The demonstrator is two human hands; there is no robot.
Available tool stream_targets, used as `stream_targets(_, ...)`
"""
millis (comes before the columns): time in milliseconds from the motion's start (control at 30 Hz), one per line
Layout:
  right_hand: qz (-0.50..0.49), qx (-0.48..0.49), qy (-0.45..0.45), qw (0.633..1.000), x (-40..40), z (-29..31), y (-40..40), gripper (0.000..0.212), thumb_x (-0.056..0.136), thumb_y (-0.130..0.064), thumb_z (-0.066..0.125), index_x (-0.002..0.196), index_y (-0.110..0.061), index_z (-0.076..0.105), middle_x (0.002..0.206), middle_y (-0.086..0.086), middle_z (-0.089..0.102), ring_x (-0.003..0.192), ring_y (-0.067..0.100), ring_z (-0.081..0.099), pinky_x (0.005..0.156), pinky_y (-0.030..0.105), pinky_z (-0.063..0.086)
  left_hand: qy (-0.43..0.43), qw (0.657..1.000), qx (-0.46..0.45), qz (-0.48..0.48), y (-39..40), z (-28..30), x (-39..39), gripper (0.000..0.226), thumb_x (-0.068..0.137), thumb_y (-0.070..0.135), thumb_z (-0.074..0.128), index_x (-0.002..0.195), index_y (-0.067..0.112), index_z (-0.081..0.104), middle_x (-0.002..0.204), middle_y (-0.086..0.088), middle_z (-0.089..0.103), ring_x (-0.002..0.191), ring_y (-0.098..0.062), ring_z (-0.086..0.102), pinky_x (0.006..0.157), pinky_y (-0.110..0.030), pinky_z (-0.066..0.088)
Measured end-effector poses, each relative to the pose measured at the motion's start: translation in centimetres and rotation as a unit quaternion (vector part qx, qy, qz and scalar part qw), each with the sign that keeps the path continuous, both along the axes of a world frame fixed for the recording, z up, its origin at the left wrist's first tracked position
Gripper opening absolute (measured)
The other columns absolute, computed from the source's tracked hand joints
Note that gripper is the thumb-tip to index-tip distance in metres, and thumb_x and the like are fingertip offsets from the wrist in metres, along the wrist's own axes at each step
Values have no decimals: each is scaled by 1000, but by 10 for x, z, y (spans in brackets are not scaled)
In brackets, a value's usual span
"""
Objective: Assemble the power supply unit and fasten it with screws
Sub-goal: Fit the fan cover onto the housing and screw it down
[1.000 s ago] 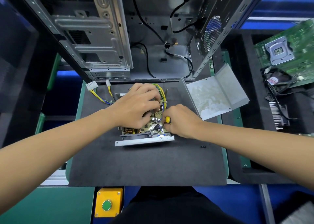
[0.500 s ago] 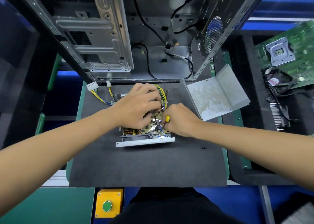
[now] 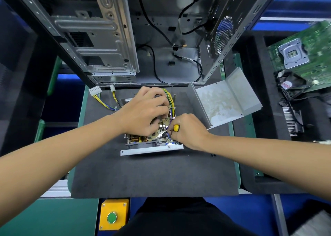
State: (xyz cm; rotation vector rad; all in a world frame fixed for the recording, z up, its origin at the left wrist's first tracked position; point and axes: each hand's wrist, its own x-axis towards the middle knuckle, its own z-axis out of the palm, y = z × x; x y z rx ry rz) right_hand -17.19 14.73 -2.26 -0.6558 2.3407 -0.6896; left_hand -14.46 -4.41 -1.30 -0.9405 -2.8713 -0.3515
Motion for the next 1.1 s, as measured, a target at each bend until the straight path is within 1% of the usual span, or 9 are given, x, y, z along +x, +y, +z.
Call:
stream_targets(267,49,12,16,999,-4,-1,-2,10,76,-12,69,80,-18,76,79,7,71,75,26,64,66,36,55,-2,1000,3,5,1,1,0,11,66,14,56,77,18,59,95,6,62,113,-26,48,88,-38,29)
stream_targets(467,137,44,84,986,-5,-7,-2,9,81,-19,66,86,-14,72,88,7,70,82,30,61,69,38,51,-5,1000,7,4,2,2,0,12,67,15,55,77,18,60,95,6,62,113,-26,48,89,-38,29)
stream_targets(600,150,65,104,981,-5,-7,-4,11,79,-15,65,71,-8,63,76,11,64,73,34,57,59,36,47,-7,1000,6,6,2,3,0,11,66,15,55,76,17,60,95,6,62,113,-27,48,89,-38,30)
stream_targets(700,134,50,67,987,-10,-3,-4,26,77,-12,67,54,-14,54,59,8,58,63,32,51,51,30,39,-7,1000,5,9,2,3,0,12,66,15,54,76,17,60,94,6,62,113,-27,48,89,-39,30)
stream_targets(833,161,20,32,986,-14,5,0,11,82,-16,66,74,-15,73,66,5,64,65,23,51,55,28,38,-8,1000,6,10,3,2,0,12,66,14,55,77,18,59,94,7,62,114,-25,47,90,-38,29)
stream_targets(900,175,15,29,984,-15,8,0,17,82,-16,63,66,-14,68,58,6,56,61,23,44,51,28,32,-8,1000,5,10,2,3,0,11,67,15,54,77,18,59,94,7,62,114,-25,46,89,-38,29)
stream_targets(1000,199,22,18,980,-16,13,-3,24,78,-10,59,55,-9,52,54,14,38,59,27,31,51,35,34,-10,1000,3,9,3,2,-1,11,66,15,55,76,18,58,93,7,61,114,-24,45,89,-38,30)
stream_targets(1033,200,36,-2,979,-18,16,-5,21,77,-9,58,56,-10,54,53,12,38,58,26,32,53,34,36,-11,1000,2,9,3,2,-1,11,66,15,56,76,18,58,93,7,61,114,-24,45,89,-38,30)
stream_targets(1100,184,65,-57,979,-23,21,-6,18,78,-5,56,68,-15,68,51,-3,42,55,16,38,55,25,36,-14,1000,-3,10,3,2,-1,12,65,15,58,77,19,58,93,8,61,114,-23,45,88,-38,30)
